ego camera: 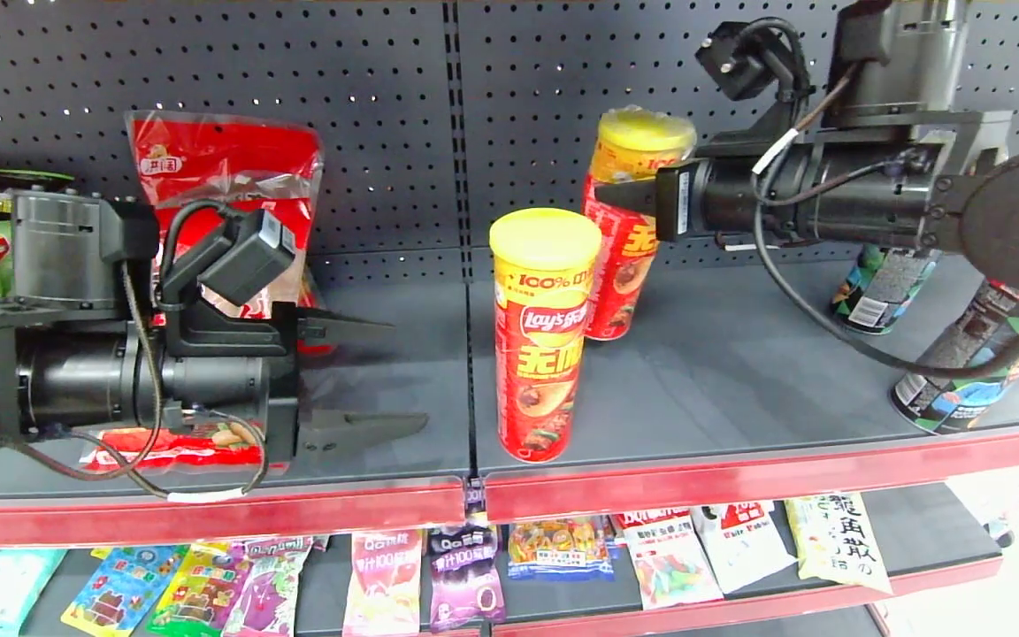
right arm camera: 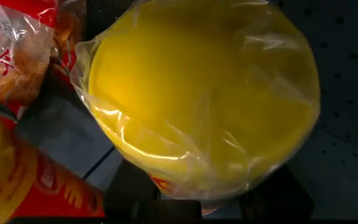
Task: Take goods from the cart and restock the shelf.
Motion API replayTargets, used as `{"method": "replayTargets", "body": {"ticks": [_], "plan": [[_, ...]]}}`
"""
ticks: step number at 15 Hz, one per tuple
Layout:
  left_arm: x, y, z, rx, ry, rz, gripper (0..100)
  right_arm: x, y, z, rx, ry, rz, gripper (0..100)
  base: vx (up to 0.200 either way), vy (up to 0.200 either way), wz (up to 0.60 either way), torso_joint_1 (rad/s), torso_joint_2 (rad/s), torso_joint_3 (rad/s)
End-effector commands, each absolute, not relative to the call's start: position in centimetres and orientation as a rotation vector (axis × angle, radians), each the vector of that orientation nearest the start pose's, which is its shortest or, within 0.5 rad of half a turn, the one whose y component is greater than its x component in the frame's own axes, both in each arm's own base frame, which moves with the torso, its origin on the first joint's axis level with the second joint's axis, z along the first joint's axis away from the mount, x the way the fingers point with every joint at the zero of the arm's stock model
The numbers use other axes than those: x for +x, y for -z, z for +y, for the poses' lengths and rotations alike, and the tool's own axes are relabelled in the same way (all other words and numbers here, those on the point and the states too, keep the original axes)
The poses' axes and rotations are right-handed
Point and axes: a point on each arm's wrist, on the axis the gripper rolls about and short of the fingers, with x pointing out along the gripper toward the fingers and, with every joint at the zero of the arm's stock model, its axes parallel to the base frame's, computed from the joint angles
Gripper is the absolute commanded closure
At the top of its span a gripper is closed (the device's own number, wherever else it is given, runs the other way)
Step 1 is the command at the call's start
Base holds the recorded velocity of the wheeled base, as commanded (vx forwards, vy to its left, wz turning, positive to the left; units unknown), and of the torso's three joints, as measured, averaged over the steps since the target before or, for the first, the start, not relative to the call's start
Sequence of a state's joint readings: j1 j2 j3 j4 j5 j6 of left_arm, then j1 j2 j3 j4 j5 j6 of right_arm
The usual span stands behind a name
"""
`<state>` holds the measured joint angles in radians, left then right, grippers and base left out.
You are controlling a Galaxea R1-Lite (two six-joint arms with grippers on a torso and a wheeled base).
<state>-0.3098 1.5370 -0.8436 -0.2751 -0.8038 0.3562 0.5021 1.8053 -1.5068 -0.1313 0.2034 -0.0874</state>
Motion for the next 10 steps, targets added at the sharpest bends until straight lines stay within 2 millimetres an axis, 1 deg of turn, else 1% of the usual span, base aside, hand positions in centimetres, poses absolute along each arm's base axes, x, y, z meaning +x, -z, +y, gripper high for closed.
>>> {"method": "replayTargets", "body": {"ticks": [1,4,6,10], "plan": [[23.6,-21.2,-9.0,0.211,1.138,0.208,0,33.5,-28.2,19.6,-0.115,-0.724,0.162,100,0.000,0.000,0.00,0.000,0.00,0.000],[23.6,-21.4,-8.7,0.211,1.127,0.197,0,33.2,-27.7,21.3,-0.119,-0.767,0.169,100,0.000,0.000,0.00,0.000,0.00,0.000],[23.5,-21.4,-8.7,0.194,1.125,0.206,0,33.5,-27.1,21.7,-0.122,-0.772,0.183,100,0.000,0.000,0.00,0.000,0.00,0.000],[23.3,-21.5,-8.6,0.190,1.124,0.207,0,33.5,-26.7,22.4,-0.125,-0.786,0.192,100,0.000,0.000,0.00,0.000,0.00,0.000]]}}
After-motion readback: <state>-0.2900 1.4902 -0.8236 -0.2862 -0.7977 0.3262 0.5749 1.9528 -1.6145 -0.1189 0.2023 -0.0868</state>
